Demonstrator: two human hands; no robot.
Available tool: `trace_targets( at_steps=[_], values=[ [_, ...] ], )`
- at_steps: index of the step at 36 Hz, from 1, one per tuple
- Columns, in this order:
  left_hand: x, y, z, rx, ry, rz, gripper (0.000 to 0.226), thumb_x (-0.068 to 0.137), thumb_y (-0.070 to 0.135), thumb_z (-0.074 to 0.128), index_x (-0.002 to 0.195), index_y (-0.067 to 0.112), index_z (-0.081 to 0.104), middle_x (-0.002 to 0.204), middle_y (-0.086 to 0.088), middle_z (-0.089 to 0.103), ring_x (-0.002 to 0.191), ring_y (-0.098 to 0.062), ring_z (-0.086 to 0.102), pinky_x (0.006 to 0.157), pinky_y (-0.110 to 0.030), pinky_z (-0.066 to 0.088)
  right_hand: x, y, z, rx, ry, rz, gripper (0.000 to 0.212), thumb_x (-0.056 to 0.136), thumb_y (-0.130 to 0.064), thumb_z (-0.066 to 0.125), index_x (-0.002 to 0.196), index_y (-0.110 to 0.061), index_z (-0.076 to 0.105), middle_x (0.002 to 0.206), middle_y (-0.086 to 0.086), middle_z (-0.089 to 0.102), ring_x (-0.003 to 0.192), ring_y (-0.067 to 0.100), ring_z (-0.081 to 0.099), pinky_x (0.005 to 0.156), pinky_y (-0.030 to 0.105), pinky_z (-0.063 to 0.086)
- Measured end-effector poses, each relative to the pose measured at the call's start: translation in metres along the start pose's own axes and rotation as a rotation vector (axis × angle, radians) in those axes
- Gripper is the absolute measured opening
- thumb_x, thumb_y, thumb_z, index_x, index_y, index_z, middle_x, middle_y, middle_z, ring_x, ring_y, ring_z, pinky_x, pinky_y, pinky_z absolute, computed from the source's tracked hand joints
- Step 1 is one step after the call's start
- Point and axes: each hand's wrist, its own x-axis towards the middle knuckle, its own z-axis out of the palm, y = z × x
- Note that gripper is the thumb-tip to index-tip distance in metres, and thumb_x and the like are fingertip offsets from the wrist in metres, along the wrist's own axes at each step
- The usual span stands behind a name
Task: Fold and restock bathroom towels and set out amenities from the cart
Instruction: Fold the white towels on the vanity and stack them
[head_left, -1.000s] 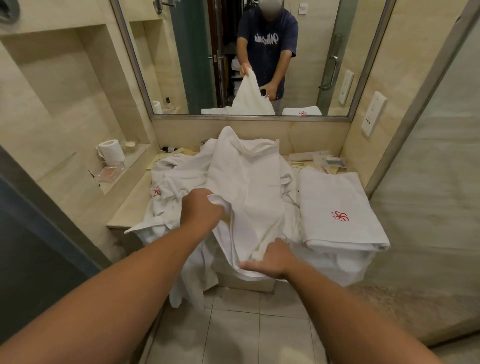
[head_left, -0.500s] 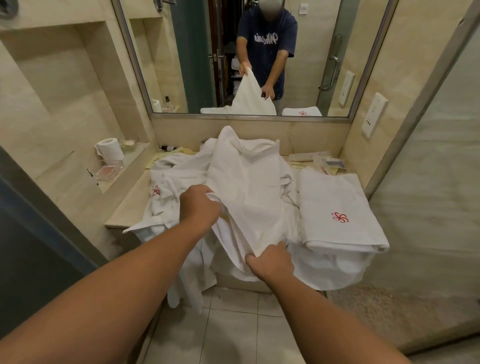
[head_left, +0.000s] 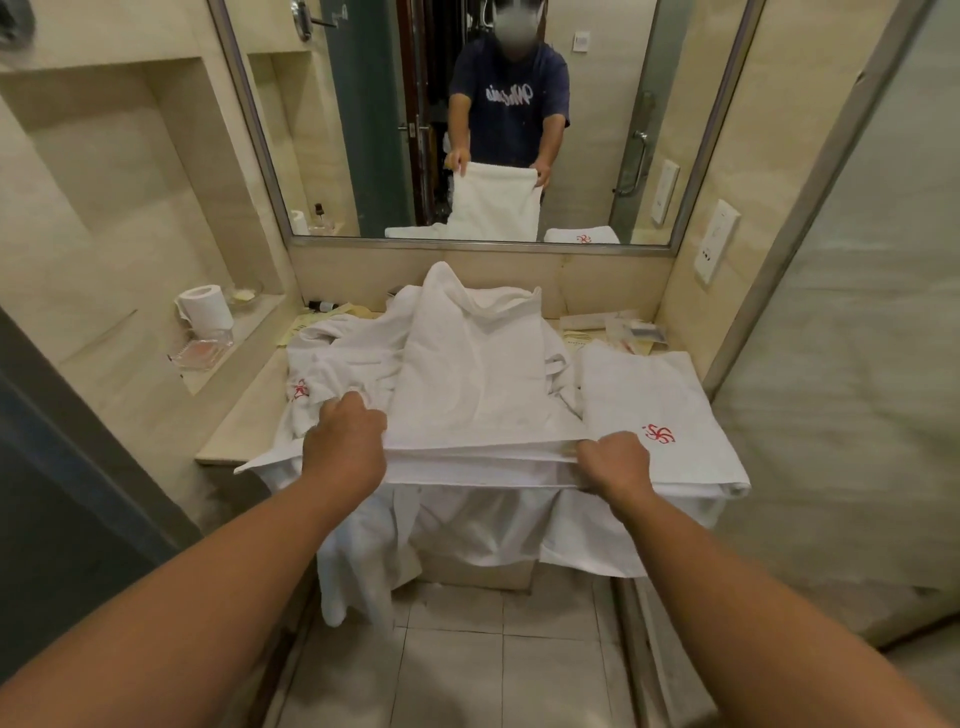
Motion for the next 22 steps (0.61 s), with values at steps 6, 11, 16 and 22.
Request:
trace_targets(
  at_steps=[6, 11, 16, 22],
  values=[
    [-0.006, -0.005, -0.005, -0.228, -0.150, -0.118, 0.036, 0.088, 0.006, 0.063, 0.120, 0.020, 0.070, 0.121, -0.007, 0.061, 0.103, -0.028, 0.061, 0.088, -0.037, 0.057, 0.002, 0.009, -0.002, 0.442, -0.153, 0.221, 0.011, 0.095, 0.001, 0.051, 0.101, 0.004, 0.060, 0.106, 0.020, 0.061, 0.085, 0.031, 0.063, 0.062, 0.038, 0.061],
    [-0.015, -0.004, -0.012, -0.466, -0.182, -0.143, 0.033, 0.089, -0.003, 0.058, 0.104, 0.020, 0.076, 0.097, -0.006, 0.068, 0.090, -0.027, 0.065, 0.078, -0.036, 0.061, -0.010, 0.024, -0.005, 0.678, -0.445, 0.556, 0.029, 0.100, 0.006, 0.033, 0.112, 0.002, 0.059, 0.100, 0.023, 0.064, 0.062, 0.020, 0.055, 0.044, 0.021, 0.043],
    [-0.026, -0.011, -0.010, -0.402, -0.158, -0.043, 0.035, 0.087, -0.002, 0.059, 0.100, 0.029, 0.071, 0.101, -0.001, 0.066, 0.089, -0.021, 0.059, 0.080, -0.033, 0.056, -0.024, 0.035, -0.004, 0.554, -0.299, 0.509, 0.015, 0.086, -0.001, 0.048, 0.098, -0.003, 0.057, 0.087, 0.017, 0.062, 0.064, 0.024, 0.056, 0.053, 0.028, 0.045],
    [-0.045, -0.022, -0.003, -0.102, -0.240, 0.109, 0.035, 0.089, 0.004, 0.055, 0.115, 0.028, 0.058, 0.109, 0.003, 0.060, 0.092, -0.018, 0.057, 0.085, -0.034, 0.054, -0.041, 0.044, 0.001, 0.041, -0.069, 0.123, 0.022, 0.087, -0.003, 0.054, 0.079, 0.010, 0.069, 0.076, 0.021, 0.073, 0.066, 0.028, 0.064, 0.060, 0.038, 0.050]
  ],
)
